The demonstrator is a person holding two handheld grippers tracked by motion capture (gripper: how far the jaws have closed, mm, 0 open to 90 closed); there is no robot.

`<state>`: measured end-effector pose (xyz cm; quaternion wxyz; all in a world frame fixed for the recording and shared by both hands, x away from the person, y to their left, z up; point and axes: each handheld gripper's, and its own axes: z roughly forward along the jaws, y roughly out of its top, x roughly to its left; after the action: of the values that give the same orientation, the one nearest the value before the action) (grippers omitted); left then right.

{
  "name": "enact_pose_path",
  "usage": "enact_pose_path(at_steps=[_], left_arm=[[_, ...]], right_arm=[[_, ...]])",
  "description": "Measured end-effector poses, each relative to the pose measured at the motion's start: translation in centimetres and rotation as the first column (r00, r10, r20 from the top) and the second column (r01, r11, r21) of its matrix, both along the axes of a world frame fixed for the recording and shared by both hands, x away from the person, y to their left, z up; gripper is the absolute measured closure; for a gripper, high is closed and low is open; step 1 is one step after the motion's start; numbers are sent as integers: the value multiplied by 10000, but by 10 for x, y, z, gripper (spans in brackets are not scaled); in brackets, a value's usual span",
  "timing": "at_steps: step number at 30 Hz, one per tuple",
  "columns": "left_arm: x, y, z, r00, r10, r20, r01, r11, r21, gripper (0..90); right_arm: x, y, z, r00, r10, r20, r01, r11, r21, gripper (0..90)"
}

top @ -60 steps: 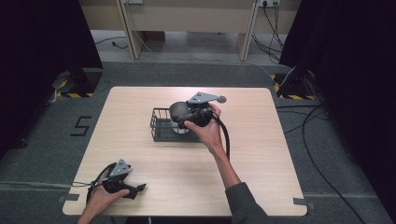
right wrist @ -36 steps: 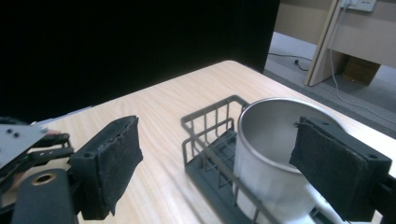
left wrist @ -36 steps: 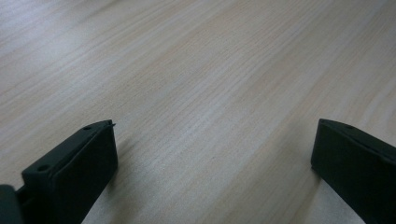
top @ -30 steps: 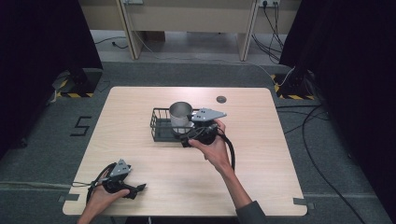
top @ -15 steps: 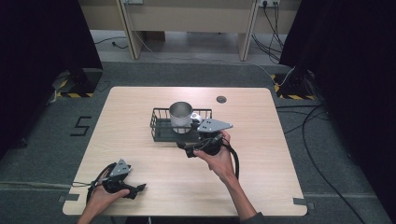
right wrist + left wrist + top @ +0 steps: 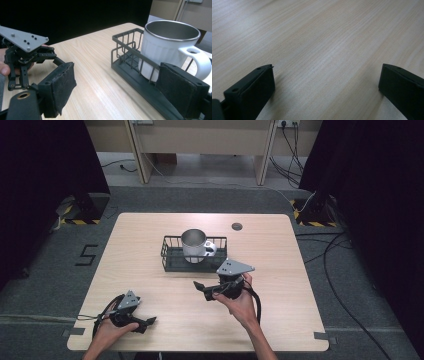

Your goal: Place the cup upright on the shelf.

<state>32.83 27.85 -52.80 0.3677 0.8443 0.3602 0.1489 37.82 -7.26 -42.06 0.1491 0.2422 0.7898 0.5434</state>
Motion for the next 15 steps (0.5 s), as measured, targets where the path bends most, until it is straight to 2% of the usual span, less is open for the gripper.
enact_pose_path(at_steps=[4,15], left_arm=[[0,0,0,10000,1,-1,-1,10000,1,0],[0,0,0,10000,1,-1,-1,10000,0,0]], right_arm=[[-7,-4,-6,10000,-30,13,30,10000,92,151],[-24,-15,-25,9993,-387,12,387,9989,-247,151]])
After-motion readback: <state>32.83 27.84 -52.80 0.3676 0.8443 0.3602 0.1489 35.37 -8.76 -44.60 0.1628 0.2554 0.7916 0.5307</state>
